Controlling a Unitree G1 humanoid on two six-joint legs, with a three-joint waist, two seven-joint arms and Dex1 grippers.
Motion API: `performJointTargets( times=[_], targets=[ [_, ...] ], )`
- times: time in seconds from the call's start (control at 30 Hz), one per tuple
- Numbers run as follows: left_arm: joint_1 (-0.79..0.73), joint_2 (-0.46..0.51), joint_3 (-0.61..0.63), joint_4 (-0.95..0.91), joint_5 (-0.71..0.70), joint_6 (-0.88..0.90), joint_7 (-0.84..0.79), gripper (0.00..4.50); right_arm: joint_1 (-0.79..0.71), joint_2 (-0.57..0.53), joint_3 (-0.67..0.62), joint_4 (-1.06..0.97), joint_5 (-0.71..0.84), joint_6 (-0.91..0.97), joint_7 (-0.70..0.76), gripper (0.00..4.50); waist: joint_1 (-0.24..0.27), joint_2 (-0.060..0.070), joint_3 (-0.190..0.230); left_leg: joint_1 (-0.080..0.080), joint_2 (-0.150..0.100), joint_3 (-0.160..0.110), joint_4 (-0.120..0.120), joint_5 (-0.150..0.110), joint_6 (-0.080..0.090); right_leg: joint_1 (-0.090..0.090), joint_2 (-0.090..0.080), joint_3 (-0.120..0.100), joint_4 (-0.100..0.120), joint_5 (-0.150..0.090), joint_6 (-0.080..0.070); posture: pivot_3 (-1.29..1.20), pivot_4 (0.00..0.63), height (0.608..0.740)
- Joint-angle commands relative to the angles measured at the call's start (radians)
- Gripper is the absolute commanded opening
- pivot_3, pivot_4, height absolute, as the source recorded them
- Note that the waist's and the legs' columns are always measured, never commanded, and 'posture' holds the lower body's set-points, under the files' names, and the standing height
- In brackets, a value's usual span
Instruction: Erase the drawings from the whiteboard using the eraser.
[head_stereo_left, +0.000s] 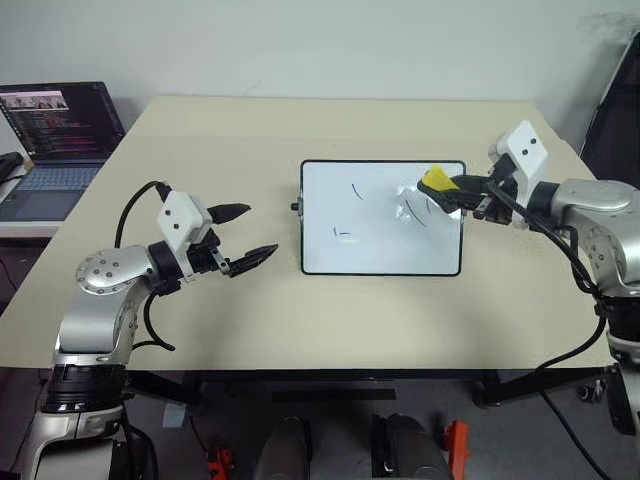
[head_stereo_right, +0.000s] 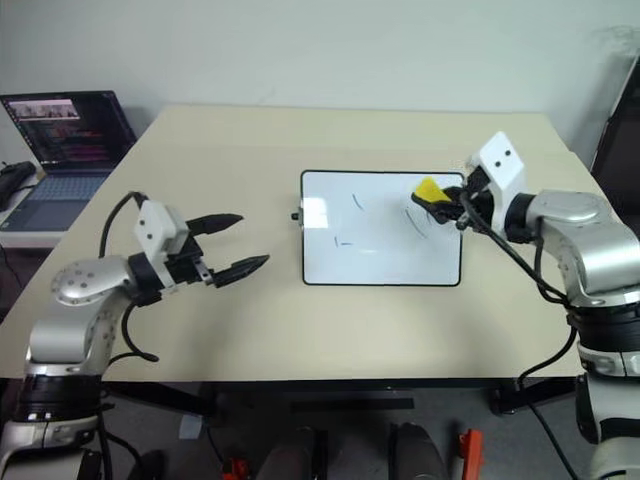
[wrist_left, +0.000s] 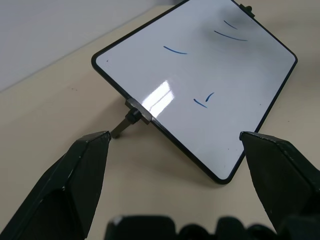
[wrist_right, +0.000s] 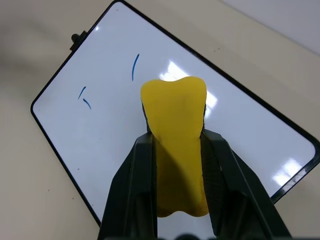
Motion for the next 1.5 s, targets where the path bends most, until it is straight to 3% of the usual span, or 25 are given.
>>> performJointTargets(
  times=[0.03, 0.2, 0.3, 0.43, 0.63, 1.17, 1.5],
  targets=[
    [-0.010, 0.007, 0.006, -0.042, -0.018, 0.009, 0.004, 4.50, -0.042, 0.008, -0.015, -0.024, -0.005, -0.029, 0.001, 0.86, -0.001, 0.000, 0.000, 0.000, 0.000, 0.000, 0.000, 0.000, 0.000, 0.000, 0.000, 0.000, 0.000, 0.000, 0.000, 0.00, 0.150, 0.740],
    [-0.014, -0.002, -0.004, -0.053, -0.020, 0.025, 0.006, 4.50, -0.075, 0.036, -0.007, -0.047, 0.006, -0.021, 0.002, 0.86, -0.002, 0.000, 0.000, 0.000, 0.000, 0.000, 0.000, 0.000, 0.000, 0.000, 0.000, 0.000, 0.000, 0.000, 0.000, 0.00, 0.150, 0.740],
    [-0.019, -0.009, -0.012, -0.040, -0.011, 0.023, 0.006, 4.50, -0.102, 0.107, 0.011, -0.061, 0.024, 0.001, -0.021, 0.86, -0.003, 0.000, 0.000, 0.000, 0.000, 0.000, 0.000, 0.000, 0.000, 0.000, 0.000, 0.000, 0.000, 0.000, 0.000, 0.00, 0.150, 0.740],
    [-0.012, -0.016, -0.030, -0.034, -0.002, 0.022, 0.005, 4.50, -0.106, 0.209, 0.153, -0.091, -0.059, -0.050, -0.050, 0.86, -0.005, 0.000, 0.000, 0.000, 0.000, 0.000, 0.000, 0.000, 0.000, 0.000, 0.000, 0.000, 0.001, 0.000, 0.000, 0.00, 0.150, 0.740],
    [0.001, -0.022, -0.039, -0.039, 0.004, 0.019, 0.015, 4.50, -0.116, 0.291, 0.368, 0.021, -0.274, -0.221, -0.078, 0.86, -0.001, 0.000, 0.000, 0.000, 0.000, 0.000, 0.000, 0.000, 0.000, -0.001, 0.000, 0.000, 0.001, 0.000, 0.000, 0.00, 0.150, 0.740],
    [0.018, -0.024, -0.045, -0.037, 0.008, 0.018, 0.028, 4.50, -0.256, 0.466, 0.406, 0.522, -0.506, -0.491, -0.157, 0.86, -0.005, 0.000, 0.000, 0.000, 0.000, 0.000, 0.000, 0.000, 0.000, -0.002, 0.000, 0.000, 0.002, 0.000, -0.001, 0.00, 0.150, 0.740],
    [0.015, -0.025, -0.046, -0.029, 0.011, 0.013, 0.031, 4.50, -0.212, 0.456, 0.481, 0.574, -0.646, -0.552, -0.107, 0.85, -0.005, 0.000, 0.000, 0.007, 0.000, 0.000, 0.000, 0.000, 0.000, 0.004, 0.001, 0.000, 0.004, 0.000, -0.002, 0.00, 0.150, 0.740]
  ],
)
